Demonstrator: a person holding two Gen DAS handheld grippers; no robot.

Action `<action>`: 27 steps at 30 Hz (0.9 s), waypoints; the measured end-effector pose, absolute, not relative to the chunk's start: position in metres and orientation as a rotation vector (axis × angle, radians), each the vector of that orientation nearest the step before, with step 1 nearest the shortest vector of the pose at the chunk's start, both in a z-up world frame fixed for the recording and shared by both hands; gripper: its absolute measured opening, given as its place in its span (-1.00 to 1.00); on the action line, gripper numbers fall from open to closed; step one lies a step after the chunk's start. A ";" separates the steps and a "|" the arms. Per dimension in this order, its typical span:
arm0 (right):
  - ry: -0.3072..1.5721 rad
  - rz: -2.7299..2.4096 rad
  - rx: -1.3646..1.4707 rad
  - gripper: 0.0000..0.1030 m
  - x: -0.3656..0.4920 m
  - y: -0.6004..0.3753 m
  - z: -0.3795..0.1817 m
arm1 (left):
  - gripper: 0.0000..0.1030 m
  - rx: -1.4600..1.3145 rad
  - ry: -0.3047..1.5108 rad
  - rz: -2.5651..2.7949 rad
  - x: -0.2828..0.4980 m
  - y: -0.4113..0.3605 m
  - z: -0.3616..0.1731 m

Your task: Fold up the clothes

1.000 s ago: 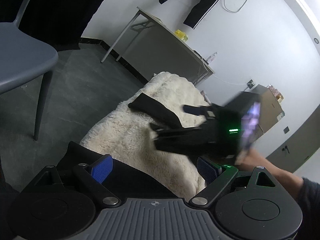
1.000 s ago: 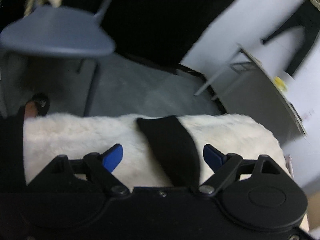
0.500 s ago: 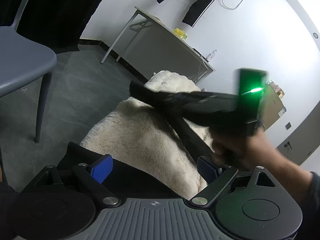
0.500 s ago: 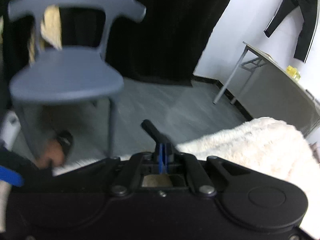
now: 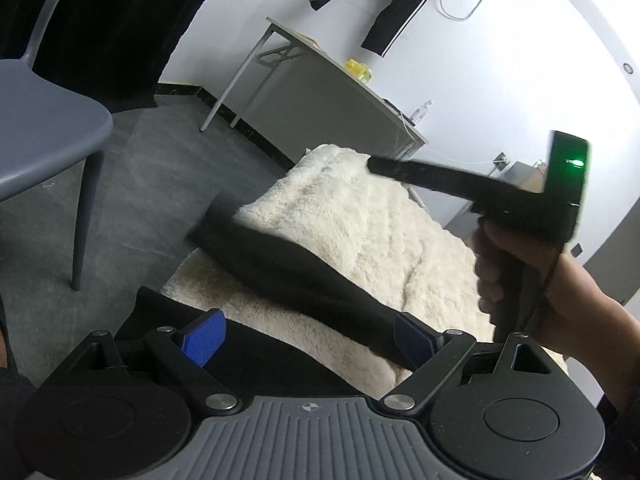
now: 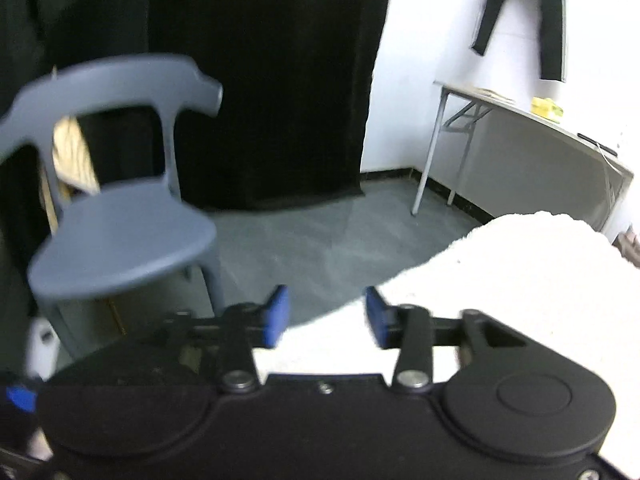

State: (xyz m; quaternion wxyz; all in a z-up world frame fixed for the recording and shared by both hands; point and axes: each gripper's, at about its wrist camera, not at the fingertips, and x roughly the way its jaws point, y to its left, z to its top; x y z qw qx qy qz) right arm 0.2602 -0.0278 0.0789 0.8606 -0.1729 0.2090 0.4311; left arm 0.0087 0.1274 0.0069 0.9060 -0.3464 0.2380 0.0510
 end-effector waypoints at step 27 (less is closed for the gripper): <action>0.197 0.694 -0.288 -0.96 0.172 0.054 0.021 | 0.72 -0.819 0.051 0.362 -0.061 0.153 0.023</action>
